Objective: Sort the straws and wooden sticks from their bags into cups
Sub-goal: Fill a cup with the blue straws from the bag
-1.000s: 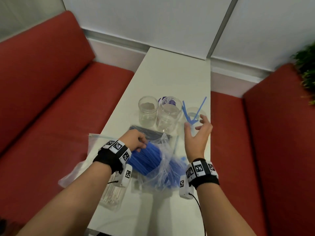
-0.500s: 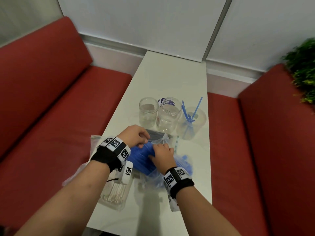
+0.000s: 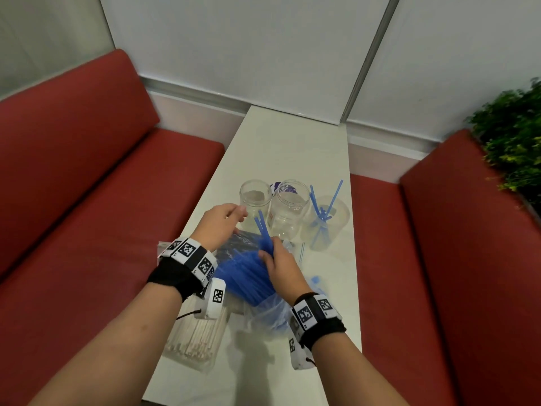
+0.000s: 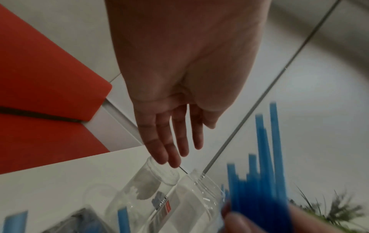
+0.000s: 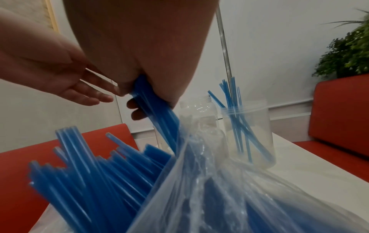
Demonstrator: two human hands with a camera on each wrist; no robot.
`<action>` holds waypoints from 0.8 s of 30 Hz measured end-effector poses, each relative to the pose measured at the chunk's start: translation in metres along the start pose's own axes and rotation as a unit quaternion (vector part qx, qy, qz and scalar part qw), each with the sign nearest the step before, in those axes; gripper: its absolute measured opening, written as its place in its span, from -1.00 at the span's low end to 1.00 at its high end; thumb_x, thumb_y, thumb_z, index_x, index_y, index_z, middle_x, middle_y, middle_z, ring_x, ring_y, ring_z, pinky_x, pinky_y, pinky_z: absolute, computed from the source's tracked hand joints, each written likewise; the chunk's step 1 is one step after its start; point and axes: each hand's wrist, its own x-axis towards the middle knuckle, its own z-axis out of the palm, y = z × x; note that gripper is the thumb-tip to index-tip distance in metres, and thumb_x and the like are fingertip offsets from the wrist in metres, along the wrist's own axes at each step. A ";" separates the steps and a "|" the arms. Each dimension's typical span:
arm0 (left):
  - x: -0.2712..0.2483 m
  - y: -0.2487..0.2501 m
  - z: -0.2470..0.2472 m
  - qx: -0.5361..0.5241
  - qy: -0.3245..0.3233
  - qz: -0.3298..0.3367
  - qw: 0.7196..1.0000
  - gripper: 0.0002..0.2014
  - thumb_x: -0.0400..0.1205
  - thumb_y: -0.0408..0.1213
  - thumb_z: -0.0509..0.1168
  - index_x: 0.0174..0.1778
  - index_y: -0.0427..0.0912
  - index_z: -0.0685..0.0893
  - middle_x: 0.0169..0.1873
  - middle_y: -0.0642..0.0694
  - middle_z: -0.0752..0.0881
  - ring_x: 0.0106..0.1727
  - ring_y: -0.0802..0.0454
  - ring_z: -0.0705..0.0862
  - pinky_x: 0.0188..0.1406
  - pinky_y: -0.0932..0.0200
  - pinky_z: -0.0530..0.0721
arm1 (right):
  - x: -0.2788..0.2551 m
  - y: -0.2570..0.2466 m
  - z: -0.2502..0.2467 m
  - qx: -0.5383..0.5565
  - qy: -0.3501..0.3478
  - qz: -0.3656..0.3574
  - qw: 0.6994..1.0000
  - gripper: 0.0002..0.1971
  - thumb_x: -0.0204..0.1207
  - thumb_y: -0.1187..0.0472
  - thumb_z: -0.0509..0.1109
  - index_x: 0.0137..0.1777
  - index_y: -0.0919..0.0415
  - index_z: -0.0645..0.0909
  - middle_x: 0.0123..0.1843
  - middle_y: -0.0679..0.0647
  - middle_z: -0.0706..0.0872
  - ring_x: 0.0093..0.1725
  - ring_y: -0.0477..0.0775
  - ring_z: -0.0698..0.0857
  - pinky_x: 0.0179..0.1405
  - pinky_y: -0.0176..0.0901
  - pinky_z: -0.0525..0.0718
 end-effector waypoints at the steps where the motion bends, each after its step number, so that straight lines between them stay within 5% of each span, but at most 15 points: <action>1: -0.002 0.000 0.004 0.015 -0.010 0.009 1.000 -0.68 0.76 0.00 0.15 0.06 -0.06 0.76 -0.02 0.02 0.79 -0.19 0.03 0.80 -0.04 0.00 0.76 | -0.001 -0.003 0.000 0.012 0.003 -0.008 1.000 -0.85 0.82 0.16 0.24 0.33 0.08 0.49 0.12 0.00 0.72 0.08 0.04 0.71 0.10 -0.14 0.57; 4: -0.008 -0.002 0.013 0.006 -0.043 0.008 0.999 -0.72 0.75 -0.07 0.18 0.02 -0.07 0.78 -0.08 -0.05 0.82 -0.19 0.03 0.80 -0.08 0.04 0.80 | 0.003 -0.009 -0.005 0.032 0.008 -0.026 0.999 -0.88 0.82 0.22 0.22 0.24 -0.01 0.41 -0.05 -0.08 0.67 -0.09 -0.09 0.68 -0.06 -0.22 0.57; 8: -0.012 -0.008 0.022 -0.045 -0.069 -0.026 0.996 -0.81 0.72 -0.21 0.26 -0.01 -0.14 0.78 -0.13 -0.16 0.81 -0.10 -0.08 0.79 -0.23 0.22 0.77 | 0.009 -0.010 -0.014 0.038 0.005 -0.029 0.999 -0.79 0.80 0.27 0.24 0.31 -0.03 0.39 0.01 -0.11 0.67 -0.09 -0.31 0.67 -0.09 -0.43 0.60; 11: -0.012 -0.018 0.021 0.103 0.037 0.012 0.994 -0.79 0.72 -0.21 0.26 0.09 -0.15 0.78 -0.03 -0.06 0.79 0.02 -0.03 0.73 -0.03 0.21 0.62 | 0.007 -0.007 -0.012 0.052 -0.001 -0.009 0.999 -0.79 0.80 0.25 0.26 0.38 0.07 0.46 0.15 0.02 0.72 0.11 -0.10 0.74 0.16 -0.20 0.70; 13: -0.012 -0.025 0.018 0.177 0.060 -0.012 0.982 -0.67 0.78 -0.14 0.13 0.18 -0.26 0.72 0.11 -0.18 0.75 0.17 -0.17 0.69 0.14 0.08 0.55 | 0.005 -0.006 -0.010 0.058 0.007 -0.005 0.998 -0.77 0.80 0.26 0.26 0.41 0.12 0.48 0.20 0.08 0.73 0.17 0.05 0.75 0.27 -0.03 0.72; 17: -0.017 -0.033 0.031 0.155 -0.095 -0.143 0.973 -0.33 0.77 0.18 -0.15 0.53 -0.28 0.47 0.43 -0.35 0.56 0.45 -0.24 0.53 0.49 -0.03 0.40 | 0.005 -0.009 -0.006 0.073 0.021 -0.002 0.997 -0.75 0.80 0.28 0.25 0.44 0.17 0.48 0.30 0.10 0.71 0.30 0.08 0.71 0.39 0.02 0.68; 20: -0.025 -0.032 0.044 0.094 -0.186 -0.119 0.971 -0.33 0.74 0.25 -0.20 0.64 -0.04 0.37 0.59 -0.18 0.41 0.60 -0.10 0.38 0.63 -0.02 0.25 | 0.006 -0.015 -0.006 0.093 0.017 -0.009 0.996 -0.72 0.81 0.27 0.26 0.48 0.15 0.47 0.30 -0.01 0.69 0.34 0.01 0.69 0.37 -0.12 0.66; 24: -0.024 -0.034 0.041 0.094 -0.221 -0.110 0.964 -0.31 0.71 0.30 -0.23 0.67 0.03 0.32 0.62 -0.15 0.38 0.63 -0.07 0.34 0.65 -0.06 0.21 | 0.008 -0.028 -0.016 0.107 0.023 -0.027 0.994 -0.73 0.81 0.25 0.25 0.47 0.13 0.47 0.13 -0.25 0.66 0.11 -0.37 0.67 0.11 -0.53 0.61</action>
